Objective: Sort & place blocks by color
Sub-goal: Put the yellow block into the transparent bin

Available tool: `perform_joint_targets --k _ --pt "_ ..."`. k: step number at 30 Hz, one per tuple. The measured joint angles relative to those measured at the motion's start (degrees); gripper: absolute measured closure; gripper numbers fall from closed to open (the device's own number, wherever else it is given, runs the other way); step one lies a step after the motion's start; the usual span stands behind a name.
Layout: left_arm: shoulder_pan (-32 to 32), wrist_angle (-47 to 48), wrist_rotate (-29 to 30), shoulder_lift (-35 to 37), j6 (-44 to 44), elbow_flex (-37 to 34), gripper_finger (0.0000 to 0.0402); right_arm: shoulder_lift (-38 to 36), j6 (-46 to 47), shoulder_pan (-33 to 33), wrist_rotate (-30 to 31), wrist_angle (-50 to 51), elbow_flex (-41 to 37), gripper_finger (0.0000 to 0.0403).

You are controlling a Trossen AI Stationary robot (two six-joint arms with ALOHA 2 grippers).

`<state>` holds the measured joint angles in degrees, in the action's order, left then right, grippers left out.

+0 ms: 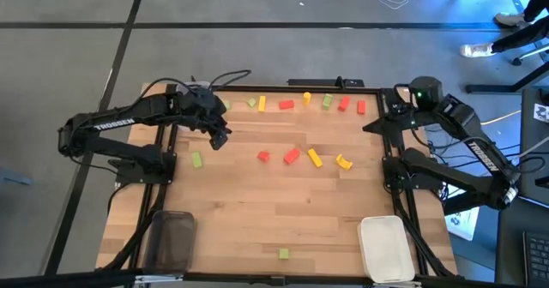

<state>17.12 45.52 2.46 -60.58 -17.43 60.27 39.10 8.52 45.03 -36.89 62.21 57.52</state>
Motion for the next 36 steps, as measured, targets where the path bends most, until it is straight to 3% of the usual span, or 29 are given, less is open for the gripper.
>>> perform_joint_targets --k 4,6,12,26,32,36 --pt "0.02 0.0 0.0 0.0 0.01 0.0 0.0252 5.38 -2.81 -4.73 13.33 15.62 8.82 0.0402" --pt "0.02 0.0 0.0 0.0 0.0 -0.02 0.0252 8.33 -0.94 -7.0 16.55 20.24 12.26 0.0402" --pt "0.02 0.0 0.0 -0.02 -0.02 -0.04 0.0252 14.88 4.23 -10.37 17.31 23.14 15.69 0.0389" --pt "0.04 0.0 -0.64 -0.02 0.02 -0.07 0.0252 27.48 1.44 -14.36 15.89 23.66 15.73 0.0265" --pt "0.04 0.0 -0.66 -0.04 0.07 -0.07 0.0252 33.0 12.32 -17.14 19.87 22.95 15.73 0.0256" --pt "0.04 0.0 -0.66 -0.04 0.1 -0.07 0.0252 37.11 13.53 -19.99 19.93 21.86 15.73 0.0256"
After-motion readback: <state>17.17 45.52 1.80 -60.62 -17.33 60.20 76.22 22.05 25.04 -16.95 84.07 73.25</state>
